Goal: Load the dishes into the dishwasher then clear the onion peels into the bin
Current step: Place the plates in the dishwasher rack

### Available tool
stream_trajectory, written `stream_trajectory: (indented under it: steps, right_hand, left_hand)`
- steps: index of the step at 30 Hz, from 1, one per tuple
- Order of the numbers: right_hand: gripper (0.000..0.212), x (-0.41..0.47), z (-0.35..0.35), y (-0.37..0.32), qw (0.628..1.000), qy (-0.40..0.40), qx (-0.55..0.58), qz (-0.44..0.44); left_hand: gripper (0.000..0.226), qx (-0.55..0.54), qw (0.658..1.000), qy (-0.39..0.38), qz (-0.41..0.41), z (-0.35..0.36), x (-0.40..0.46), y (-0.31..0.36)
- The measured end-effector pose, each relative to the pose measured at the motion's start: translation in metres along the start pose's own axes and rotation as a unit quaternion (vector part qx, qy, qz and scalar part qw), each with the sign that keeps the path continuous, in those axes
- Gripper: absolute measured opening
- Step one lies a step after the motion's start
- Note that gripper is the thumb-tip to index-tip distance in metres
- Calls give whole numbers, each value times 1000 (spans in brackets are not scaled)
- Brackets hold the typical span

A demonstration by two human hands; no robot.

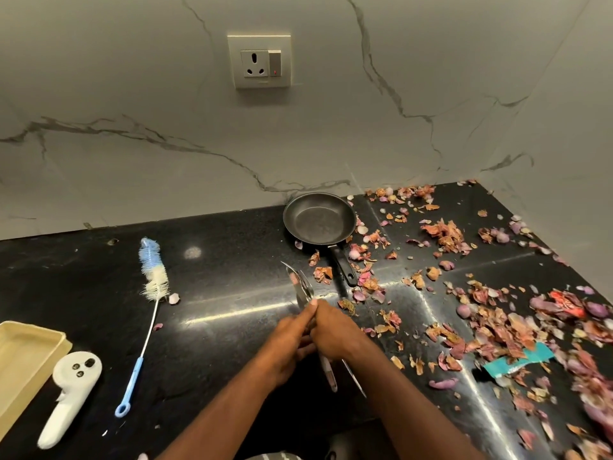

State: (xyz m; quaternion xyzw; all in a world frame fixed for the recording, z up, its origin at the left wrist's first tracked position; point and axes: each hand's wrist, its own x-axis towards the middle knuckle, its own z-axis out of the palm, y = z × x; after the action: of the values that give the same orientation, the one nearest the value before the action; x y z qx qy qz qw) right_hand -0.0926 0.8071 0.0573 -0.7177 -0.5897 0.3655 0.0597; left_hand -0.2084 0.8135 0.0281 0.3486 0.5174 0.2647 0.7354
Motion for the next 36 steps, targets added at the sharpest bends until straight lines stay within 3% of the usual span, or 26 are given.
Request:
stream_trajectory:
  steps: [2, 7, 10, 14, 18, 22, 24, 29, 32, 36]
  right_hand:
    - [27, -8, -6, -7, 1000, 12, -2, -19]
    - [32, -28, -18, -18, 990, 95, -65, -85]
    - [47, -34, -26, -10, 988, 91, -60, -114]
    - [41, -56, -41, 13, 977, 125, 87, -148]
    - [25, -78, -51, 41, 890, 330, 294, -114]
    - [37, -78, -49, 56, 744, 434, 508, -30]
    - [44, -75, -39, 49, 708, 456, 539, -28]
    - [52, -84, -16, 28, 723, 414, 549, -70]
    - [61, -92, -27, 47, 725, 374, 573, -76]
    - [78, -92, -63, 79, 737, 348, 573, -86]
  left_hand:
    - [53, -75, 997, -19, -8, 14, -5, 6]
    - [43, -229, 969, 89, 21, 44, -6, 14]
    - [41, -277, 953, 119, 19, 56, -5, 24]
    - [41, -441, 888, 132, 12, 58, 6, 40]
    - [42, -532, 835, 131, 48, 42, 18, 48]
    - [42, -520, 844, 100, 84, 54, 6, 50]
    - [45, -498, 861, 71, 76, 75, -8, 43]
    - [52, -351, 936, -9, 27, 123, -39, 21]
    - [48, -323, 941, -99, -10, 114, -33, 25]
    - [43, -156, 941, -286, -88, 79, -46, 19]
